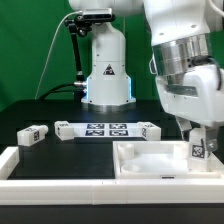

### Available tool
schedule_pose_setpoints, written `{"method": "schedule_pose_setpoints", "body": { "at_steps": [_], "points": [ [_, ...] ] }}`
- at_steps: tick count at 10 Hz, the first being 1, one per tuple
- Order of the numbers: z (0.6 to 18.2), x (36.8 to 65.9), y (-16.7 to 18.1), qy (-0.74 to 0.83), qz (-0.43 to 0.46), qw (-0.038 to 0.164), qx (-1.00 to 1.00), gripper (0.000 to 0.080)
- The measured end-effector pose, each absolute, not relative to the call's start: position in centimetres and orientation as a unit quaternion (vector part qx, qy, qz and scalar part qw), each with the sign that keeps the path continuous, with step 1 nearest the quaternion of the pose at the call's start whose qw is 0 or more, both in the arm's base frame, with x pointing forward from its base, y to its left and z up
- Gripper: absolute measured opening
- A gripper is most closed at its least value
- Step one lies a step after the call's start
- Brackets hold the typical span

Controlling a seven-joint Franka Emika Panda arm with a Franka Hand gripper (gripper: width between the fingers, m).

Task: Assemble one leg

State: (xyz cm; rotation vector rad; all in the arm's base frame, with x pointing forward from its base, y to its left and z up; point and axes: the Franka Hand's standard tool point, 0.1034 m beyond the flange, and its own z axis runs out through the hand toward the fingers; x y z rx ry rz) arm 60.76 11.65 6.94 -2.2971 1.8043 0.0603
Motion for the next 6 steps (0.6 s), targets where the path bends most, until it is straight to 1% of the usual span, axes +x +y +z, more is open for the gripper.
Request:
{"method": "schedule_pose_setpoints", "body": {
  "at_steps": [1, 3, 4, 5, 6],
  "points": [
    [6.94, 60.94, 11.84, 0.543, 0.014, 0.098, -0.834, 0.0649],
    [6.71, 61.22, 11.80, 0.418, -0.002, 0.083, -0.905, 0.0649],
    [6.68, 61.11, 12.06, 0.334, -0.011, 0.069, -0.940, 0.0649],
    [6.69, 61.04, 12.47, 0.282, -0.017, 0.061, -0.957, 0.0649],
    [6.74, 61.09, 12.60, 0.233, -0.021, 0.057, -0.970, 0.0649]
  ]
}}
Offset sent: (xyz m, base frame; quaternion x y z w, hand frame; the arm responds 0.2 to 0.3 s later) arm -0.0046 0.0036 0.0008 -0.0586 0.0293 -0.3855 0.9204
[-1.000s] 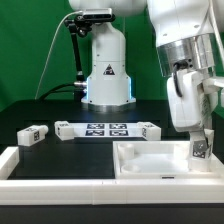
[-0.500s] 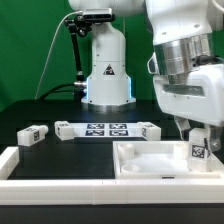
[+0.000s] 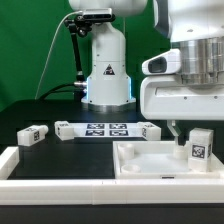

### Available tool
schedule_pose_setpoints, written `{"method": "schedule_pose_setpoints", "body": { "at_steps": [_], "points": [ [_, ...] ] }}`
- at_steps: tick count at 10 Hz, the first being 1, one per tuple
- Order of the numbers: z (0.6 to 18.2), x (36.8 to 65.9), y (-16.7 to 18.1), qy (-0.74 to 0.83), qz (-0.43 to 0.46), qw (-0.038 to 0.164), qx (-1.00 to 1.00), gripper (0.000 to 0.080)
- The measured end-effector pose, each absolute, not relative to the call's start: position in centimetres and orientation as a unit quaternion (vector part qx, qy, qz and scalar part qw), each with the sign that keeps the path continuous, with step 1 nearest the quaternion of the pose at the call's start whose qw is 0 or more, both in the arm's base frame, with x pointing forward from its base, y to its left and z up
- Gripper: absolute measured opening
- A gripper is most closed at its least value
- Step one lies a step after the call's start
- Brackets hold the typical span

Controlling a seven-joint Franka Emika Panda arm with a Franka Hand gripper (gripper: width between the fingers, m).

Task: Assemble one leg

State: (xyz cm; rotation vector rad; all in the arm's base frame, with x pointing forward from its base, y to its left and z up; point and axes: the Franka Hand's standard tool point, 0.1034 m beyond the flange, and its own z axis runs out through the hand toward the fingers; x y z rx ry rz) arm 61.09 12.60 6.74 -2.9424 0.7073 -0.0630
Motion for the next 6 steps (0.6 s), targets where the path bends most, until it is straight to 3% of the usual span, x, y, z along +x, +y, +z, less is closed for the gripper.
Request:
{"method": "schedule_pose_setpoints", "body": {
  "at_steps": [1, 3, 5, 6],
  "points": [
    [6.71, 61.14, 12.24, 0.174, -0.024, 0.056, -0.983, 0.0649],
    [6.71, 61.12, 12.30, 0.198, -0.023, 0.057, -0.978, 0.0649],
    [6.71, 61.13, 12.28, 0.198, -0.023, 0.057, -0.978, 0.0391],
    [6.69, 61.13, 12.10, 0.199, -0.023, 0.056, -0.978, 0.0391]
  ]
}}
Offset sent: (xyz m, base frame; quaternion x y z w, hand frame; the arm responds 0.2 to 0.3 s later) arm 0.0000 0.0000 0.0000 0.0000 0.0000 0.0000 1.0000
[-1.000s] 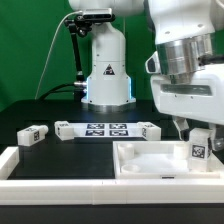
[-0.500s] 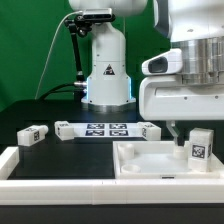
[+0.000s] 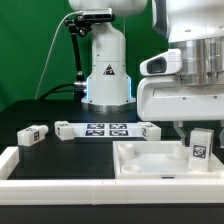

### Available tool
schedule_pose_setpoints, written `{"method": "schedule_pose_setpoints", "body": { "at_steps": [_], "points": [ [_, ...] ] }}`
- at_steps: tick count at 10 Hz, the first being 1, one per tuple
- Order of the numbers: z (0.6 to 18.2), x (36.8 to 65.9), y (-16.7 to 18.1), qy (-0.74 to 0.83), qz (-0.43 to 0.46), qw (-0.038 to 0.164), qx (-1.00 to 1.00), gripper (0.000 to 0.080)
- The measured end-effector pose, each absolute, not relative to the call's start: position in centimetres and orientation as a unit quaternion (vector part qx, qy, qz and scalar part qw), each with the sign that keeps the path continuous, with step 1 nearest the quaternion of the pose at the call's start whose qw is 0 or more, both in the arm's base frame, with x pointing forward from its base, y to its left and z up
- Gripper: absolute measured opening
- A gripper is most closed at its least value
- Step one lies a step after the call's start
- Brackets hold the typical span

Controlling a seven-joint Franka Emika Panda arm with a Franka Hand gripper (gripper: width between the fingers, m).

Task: Assemble one leg

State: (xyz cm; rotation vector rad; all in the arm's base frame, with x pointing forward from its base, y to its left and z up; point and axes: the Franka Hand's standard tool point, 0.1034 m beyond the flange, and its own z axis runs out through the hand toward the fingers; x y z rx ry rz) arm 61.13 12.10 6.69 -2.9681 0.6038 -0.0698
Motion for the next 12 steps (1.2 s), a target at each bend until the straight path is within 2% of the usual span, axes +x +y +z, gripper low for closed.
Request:
{"method": "schedule_pose_setpoints", "body": {
  "at_steps": [1, 4, 8, 12],
  "points": [
    [6.67, 61.13, 12.03, 0.200, -0.023, 0.056, -0.978, 0.0294],
    [6.63, 61.10, 12.01, 0.217, -0.022, 0.056, -0.974, 0.0294],
    [6.63, 60.99, 12.17, 0.520, -0.012, 0.056, -0.853, 0.0294],
    [6.71, 60.95, 12.32, 0.711, 0.003, 0.062, -0.701, 0.0294]
  ]
}}
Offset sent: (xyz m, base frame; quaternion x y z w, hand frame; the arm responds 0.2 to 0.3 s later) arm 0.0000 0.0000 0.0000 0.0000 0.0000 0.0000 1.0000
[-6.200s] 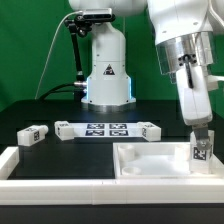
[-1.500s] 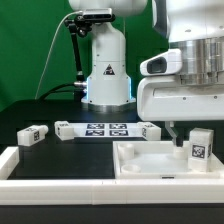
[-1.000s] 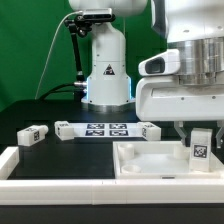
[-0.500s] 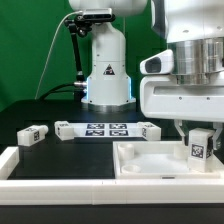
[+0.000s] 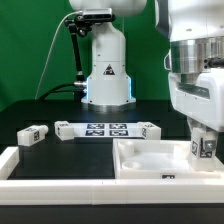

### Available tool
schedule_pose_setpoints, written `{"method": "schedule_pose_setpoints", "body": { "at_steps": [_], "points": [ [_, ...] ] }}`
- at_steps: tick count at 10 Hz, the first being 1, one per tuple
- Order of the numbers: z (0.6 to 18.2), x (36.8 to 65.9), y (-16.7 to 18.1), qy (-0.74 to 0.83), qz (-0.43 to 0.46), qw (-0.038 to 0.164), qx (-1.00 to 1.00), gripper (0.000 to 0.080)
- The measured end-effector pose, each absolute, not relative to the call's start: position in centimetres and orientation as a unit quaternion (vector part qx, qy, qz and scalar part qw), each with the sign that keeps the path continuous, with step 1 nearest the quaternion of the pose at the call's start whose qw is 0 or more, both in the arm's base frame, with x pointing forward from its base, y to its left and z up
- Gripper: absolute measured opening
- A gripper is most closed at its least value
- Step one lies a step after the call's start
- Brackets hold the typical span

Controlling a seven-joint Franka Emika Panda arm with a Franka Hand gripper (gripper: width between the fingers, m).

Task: Assemble one leg

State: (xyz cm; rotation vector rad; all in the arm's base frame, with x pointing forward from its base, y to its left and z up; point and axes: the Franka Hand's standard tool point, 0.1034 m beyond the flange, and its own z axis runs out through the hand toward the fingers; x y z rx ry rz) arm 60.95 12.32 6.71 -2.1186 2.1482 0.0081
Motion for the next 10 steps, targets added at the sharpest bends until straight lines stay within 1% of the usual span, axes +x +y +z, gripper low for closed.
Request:
{"method": "schedule_pose_setpoints", "body": {
  "at_steps": [1, 4, 6, 10],
  "points": [
    [6.67, 60.96, 12.33, 0.766, 0.009, 0.065, -0.640, 0.0294],
    [6.72, 60.94, 12.17, 0.831, 0.008, 0.060, -0.553, 0.0295],
    [6.85, 60.95, 12.04, 0.841, 0.000, 0.058, -0.538, 0.0295],
    [6.76, 60.96, 11.75, 0.852, 0.004, 0.064, -0.520, 0.0296]
  ]
}}
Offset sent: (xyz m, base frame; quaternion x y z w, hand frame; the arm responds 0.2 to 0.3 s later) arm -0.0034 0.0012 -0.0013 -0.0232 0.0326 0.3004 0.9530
